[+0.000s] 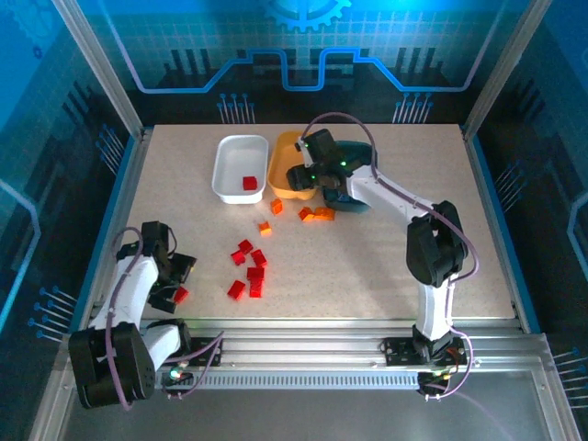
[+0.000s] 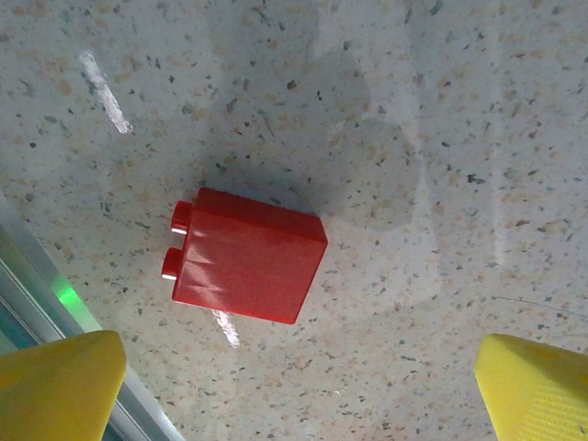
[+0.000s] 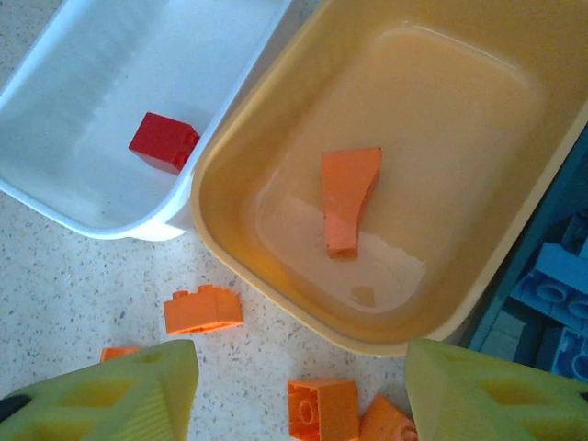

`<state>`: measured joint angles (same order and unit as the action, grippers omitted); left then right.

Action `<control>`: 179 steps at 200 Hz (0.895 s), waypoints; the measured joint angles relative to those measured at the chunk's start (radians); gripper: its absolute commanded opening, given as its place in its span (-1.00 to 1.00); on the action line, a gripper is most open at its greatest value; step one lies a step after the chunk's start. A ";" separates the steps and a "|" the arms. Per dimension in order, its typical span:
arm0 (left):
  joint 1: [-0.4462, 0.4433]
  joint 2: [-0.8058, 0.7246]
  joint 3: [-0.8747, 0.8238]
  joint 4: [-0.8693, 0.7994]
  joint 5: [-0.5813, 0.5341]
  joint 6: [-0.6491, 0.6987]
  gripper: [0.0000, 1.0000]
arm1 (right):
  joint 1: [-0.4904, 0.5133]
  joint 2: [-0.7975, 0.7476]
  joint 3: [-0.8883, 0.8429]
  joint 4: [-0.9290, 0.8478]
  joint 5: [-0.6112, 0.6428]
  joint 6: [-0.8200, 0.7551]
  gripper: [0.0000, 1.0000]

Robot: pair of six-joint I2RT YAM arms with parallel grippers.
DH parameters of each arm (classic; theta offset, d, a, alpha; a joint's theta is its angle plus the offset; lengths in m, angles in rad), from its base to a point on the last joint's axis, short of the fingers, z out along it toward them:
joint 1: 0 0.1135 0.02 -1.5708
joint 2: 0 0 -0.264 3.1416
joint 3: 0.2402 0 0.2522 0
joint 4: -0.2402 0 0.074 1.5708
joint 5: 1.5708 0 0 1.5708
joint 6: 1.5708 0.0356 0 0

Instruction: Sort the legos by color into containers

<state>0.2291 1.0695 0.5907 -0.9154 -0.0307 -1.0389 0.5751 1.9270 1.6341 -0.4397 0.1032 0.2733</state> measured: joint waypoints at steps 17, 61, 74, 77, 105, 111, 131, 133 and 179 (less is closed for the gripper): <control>0.000 0.028 -0.012 0.023 0.000 -0.002 0.98 | -0.005 -0.021 -0.022 0.008 -0.006 0.003 0.25; 0.000 0.109 -0.024 0.114 0.013 0.005 0.83 | -0.008 -0.095 -0.087 0.030 -0.007 0.008 0.25; 0.000 0.127 -0.024 0.159 0.025 0.018 0.76 | -0.008 -0.117 -0.112 0.040 -0.007 0.011 0.25; 0.000 0.130 -0.024 0.168 0.028 0.024 0.75 | -0.008 -0.120 -0.116 0.041 -0.008 0.011 0.25; -0.043 0.200 -0.001 0.223 0.031 0.045 0.70 | -0.007 -0.150 -0.152 0.048 -0.007 0.018 0.25; -0.058 0.224 0.014 0.222 0.029 0.048 0.68 | -0.007 -0.154 -0.158 0.050 -0.007 0.018 0.25; -0.093 0.311 0.076 0.204 0.027 0.072 0.62 | -0.006 -0.170 -0.178 0.049 -0.007 0.019 0.25; -0.095 0.320 0.081 0.206 0.028 0.074 0.62 | -0.006 -0.173 -0.180 0.049 -0.007 0.019 0.25; -0.108 0.375 0.196 0.271 0.005 0.133 0.73 | -0.002 -0.244 -0.254 0.048 -0.007 0.023 0.24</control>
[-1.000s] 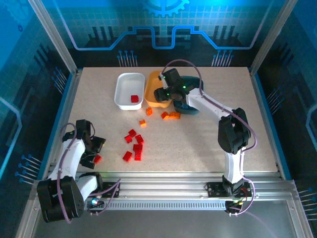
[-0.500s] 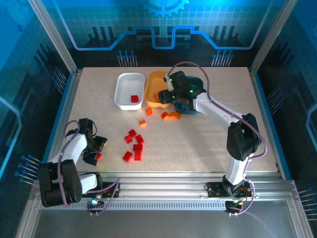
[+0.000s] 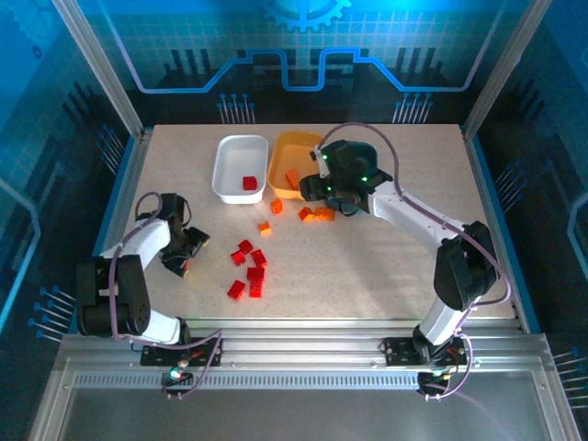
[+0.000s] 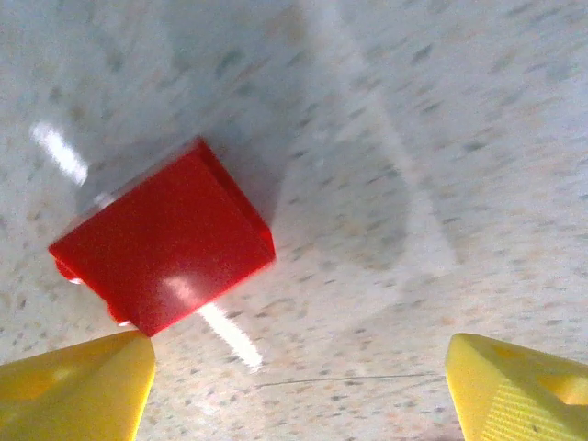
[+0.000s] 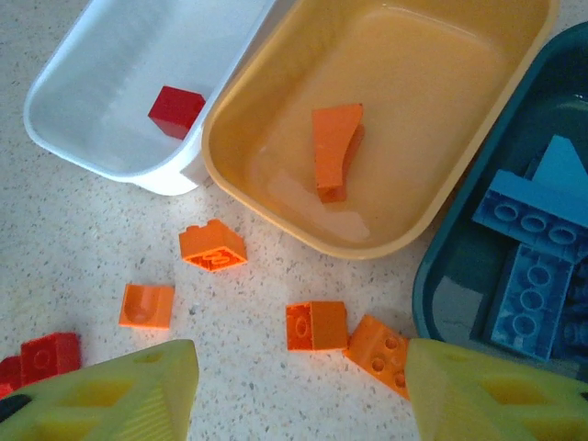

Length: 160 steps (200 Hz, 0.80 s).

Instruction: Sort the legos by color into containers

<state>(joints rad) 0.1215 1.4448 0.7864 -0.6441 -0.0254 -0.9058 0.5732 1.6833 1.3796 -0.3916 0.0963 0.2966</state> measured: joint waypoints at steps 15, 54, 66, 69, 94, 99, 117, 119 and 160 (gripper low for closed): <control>0.003 -0.012 0.012 -0.001 -0.017 0.017 0.77 | 0.004 -0.028 -0.027 0.000 0.000 0.003 0.24; 0.053 -0.064 0.012 -0.019 -0.042 0.049 0.81 | 0.013 -0.065 -0.053 0.000 0.000 0.014 0.25; 0.069 -0.062 0.013 -0.019 -0.052 0.063 0.77 | 0.014 -0.069 -0.052 0.001 0.000 0.017 0.25; 0.072 -0.060 0.013 -0.018 -0.055 0.068 0.76 | 0.015 -0.070 -0.053 0.000 0.000 0.018 0.25; 0.076 0.002 0.039 -0.013 -0.083 0.098 0.69 | 0.018 -0.076 -0.055 0.001 -0.002 0.018 0.24; 0.076 0.023 0.047 -0.008 -0.092 0.102 0.69 | 0.018 -0.078 -0.056 0.002 -0.002 0.019 0.24; 0.076 0.098 0.073 0.006 -0.119 0.119 0.68 | 0.022 -0.087 -0.065 0.003 -0.002 0.022 0.24; 0.076 0.107 0.076 0.008 -0.122 0.121 0.68 | 0.022 -0.089 -0.067 0.003 -0.002 0.022 0.24; 0.063 0.188 0.094 0.029 -0.142 0.131 0.69 | 0.029 -0.107 -0.089 0.004 -0.003 0.025 0.24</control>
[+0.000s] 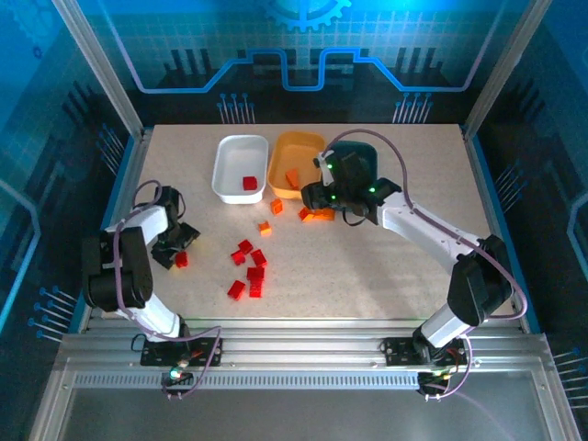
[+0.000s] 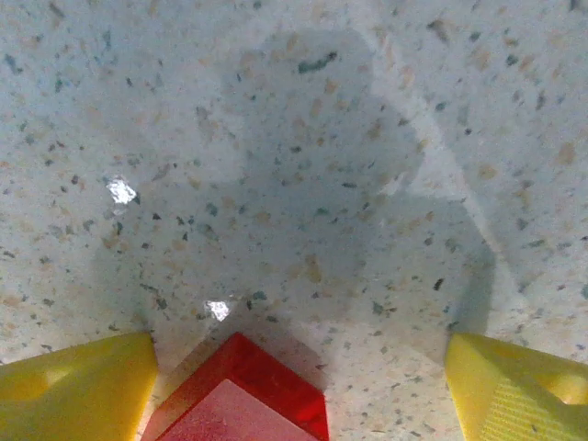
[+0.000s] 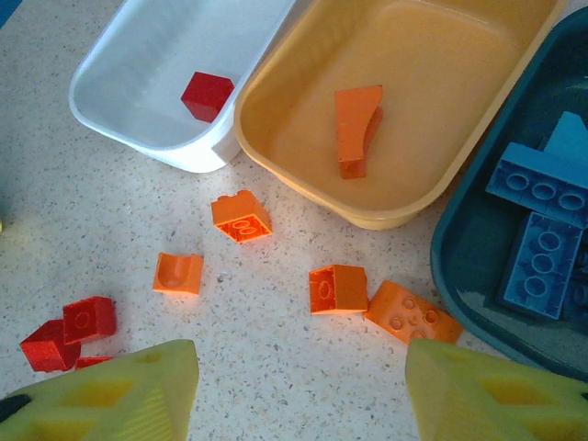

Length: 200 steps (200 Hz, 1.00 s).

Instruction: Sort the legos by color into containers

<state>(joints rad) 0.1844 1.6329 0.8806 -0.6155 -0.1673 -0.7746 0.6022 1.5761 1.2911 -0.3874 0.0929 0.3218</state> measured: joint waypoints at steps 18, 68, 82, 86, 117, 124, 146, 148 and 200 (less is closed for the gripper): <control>-0.034 -0.008 -0.006 0.008 -0.021 0.005 0.68 | 0.000 0.000 0.000 0.000 0.000 0.000 0.24; -0.085 -0.038 -0.047 0.050 -0.046 0.016 0.53 | 0.000 0.000 0.000 0.000 0.000 0.000 0.24; -0.087 -0.045 -0.056 0.056 -0.048 0.017 0.45 | 0.001 0.000 0.000 0.000 0.000 0.000 0.24; -0.090 -0.047 -0.058 0.058 -0.050 0.017 0.42 | 0.002 0.000 0.000 0.000 0.000 0.000 0.24; -0.111 -0.049 -0.059 0.064 -0.053 0.018 0.22 | 0.015 0.000 0.000 -0.003 0.003 0.000 0.23; -0.113 -0.050 -0.060 0.064 -0.053 0.018 0.18 | 0.019 0.000 0.000 -0.005 0.004 0.000 0.23; -0.113 -0.056 -0.068 0.069 -0.050 0.019 0.04 | 0.027 0.000 0.000 -0.009 0.004 0.000 0.22; -0.113 -0.056 -0.068 0.069 -0.050 0.018 0.02 | 0.027 0.000 0.000 -0.008 0.003 0.000 0.22; -0.113 -0.077 -0.093 0.083 -0.054 0.019 -0.27 | 0.030 -0.007 0.000 -0.021 0.007 0.000 0.21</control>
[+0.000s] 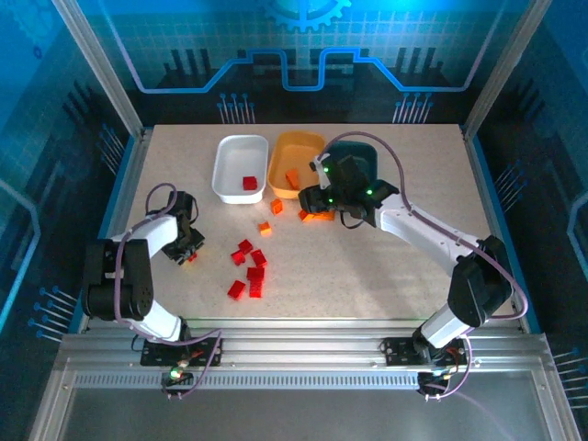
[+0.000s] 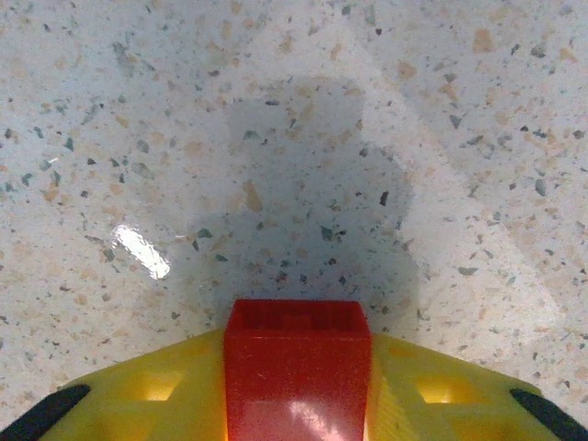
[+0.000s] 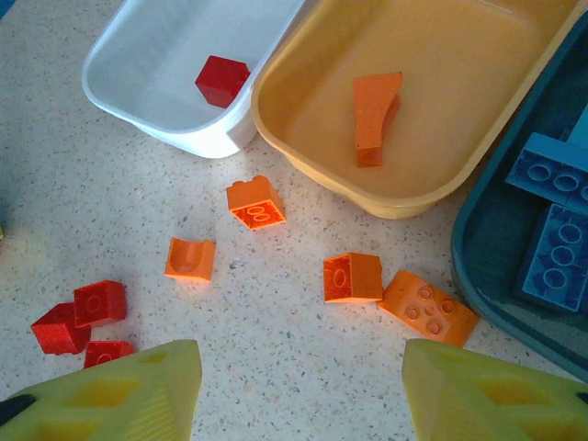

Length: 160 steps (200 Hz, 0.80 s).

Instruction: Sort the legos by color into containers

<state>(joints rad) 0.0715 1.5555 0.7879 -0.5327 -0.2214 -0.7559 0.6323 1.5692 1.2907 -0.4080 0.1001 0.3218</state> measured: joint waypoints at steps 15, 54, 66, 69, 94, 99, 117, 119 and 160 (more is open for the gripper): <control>0.000 -0.003 -0.001 0.001 0.001 -0.001 -0.32 | 0.004 -0.007 0.000 -0.002 0.001 0.000 0.21; -0.021 -0.025 -0.006 0.029 0.068 -0.001 -0.36 | 0.010 -0.010 0.000 -0.003 0.004 0.000 0.20; -0.043 -0.035 -0.006 0.039 0.101 -0.001 -0.36 | 0.010 -0.010 0.000 -0.003 0.004 0.000 0.21; -0.048 -0.038 -0.005 0.040 0.109 -0.001 -0.36 | 0.010 -0.010 0.000 -0.003 0.004 0.000 0.21; -0.077 -0.057 0.031 0.023 0.149 -0.001 -0.36 | 0.010 -0.010 0.000 -0.003 0.005 0.000 0.20; -0.081 -0.057 0.052 0.014 0.151 -0.001 -0.36 | 0.010 -0.010 0.000 -0.003 0.007 0.000 0.20; -0.098 -0.050 0.160 -0.014 0.160 0.001 -0.37 | 0.010 -0.010 -0.001 -0.003 0.015 0.000 0.20; -0.101 -0.046 0.179 -0.018 0.162 0.002 -0.37 | 0.010 -0.010 -0.001 -0.003 0.016 0.000 0.20; -0.148 0.129 0.559 -0.035 0.194 0.051 -0.36 | 0.010 0.005 -0.008 -0.002 0.023 0.000 0.19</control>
<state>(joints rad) -0.0769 1.6840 1.3468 -0.5682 -0.0277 -0.7044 0.6418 1.5742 1.2831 -0.4095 0.1234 0.3218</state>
